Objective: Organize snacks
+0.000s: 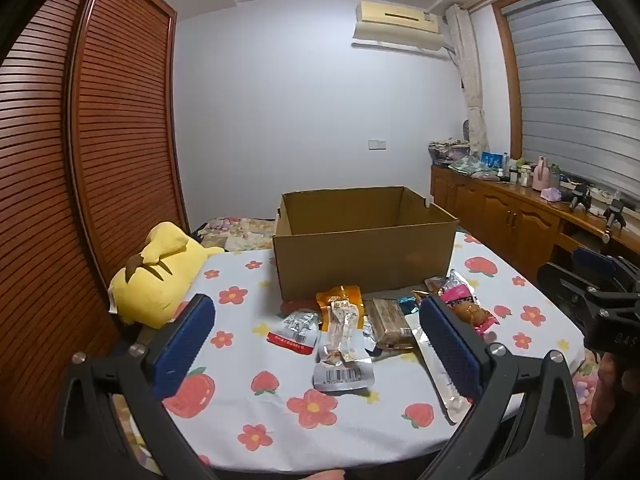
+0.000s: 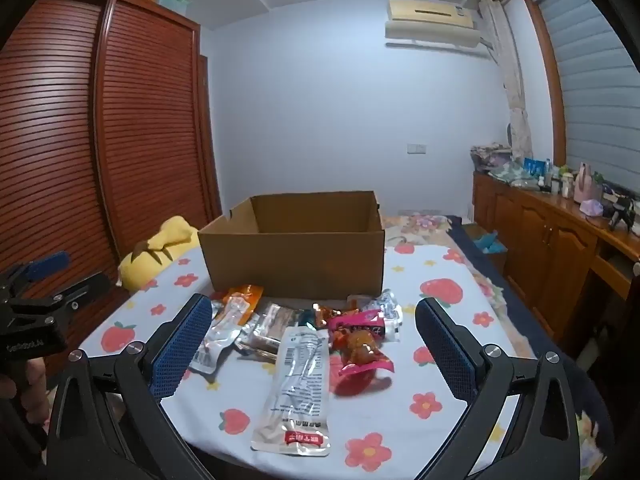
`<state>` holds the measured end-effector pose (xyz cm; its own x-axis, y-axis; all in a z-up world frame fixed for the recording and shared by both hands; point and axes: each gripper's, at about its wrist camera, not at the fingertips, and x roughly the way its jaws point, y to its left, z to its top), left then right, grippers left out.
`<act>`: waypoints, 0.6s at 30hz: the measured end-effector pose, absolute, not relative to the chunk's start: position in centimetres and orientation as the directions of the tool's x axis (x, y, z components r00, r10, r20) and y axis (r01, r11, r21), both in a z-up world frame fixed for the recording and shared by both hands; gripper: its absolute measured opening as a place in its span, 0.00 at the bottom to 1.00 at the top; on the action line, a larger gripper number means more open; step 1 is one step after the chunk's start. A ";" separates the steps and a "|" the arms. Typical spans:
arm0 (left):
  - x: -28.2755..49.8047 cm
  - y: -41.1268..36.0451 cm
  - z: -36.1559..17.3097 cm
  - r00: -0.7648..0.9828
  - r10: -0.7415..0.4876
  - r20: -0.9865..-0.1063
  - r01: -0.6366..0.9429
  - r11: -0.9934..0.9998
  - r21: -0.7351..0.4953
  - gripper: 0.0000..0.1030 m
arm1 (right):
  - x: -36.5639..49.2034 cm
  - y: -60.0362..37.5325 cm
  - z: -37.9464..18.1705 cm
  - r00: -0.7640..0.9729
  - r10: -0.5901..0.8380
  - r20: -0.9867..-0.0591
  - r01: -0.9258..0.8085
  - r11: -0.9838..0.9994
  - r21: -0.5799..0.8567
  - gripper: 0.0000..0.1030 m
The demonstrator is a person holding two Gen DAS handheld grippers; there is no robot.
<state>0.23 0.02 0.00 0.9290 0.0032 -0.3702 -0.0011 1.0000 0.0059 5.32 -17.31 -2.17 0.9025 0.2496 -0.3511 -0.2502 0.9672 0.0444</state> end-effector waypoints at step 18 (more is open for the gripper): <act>-0.6 -0.5 0.7 0.937 0.002 -0.349 0.013 0.999 0.042 1.00 | 5.0 -17.8 -1.9 0.914 0.241 -0.328 -0.237 0.970 0.052 1.00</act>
<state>-0.63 -0.47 0.67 0.9371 0.0024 -0.3489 0.0129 0.9990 0.0417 4.96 -17.80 -1.88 0.9135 0.2407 -0.3279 -0.2371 0.9701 0.0515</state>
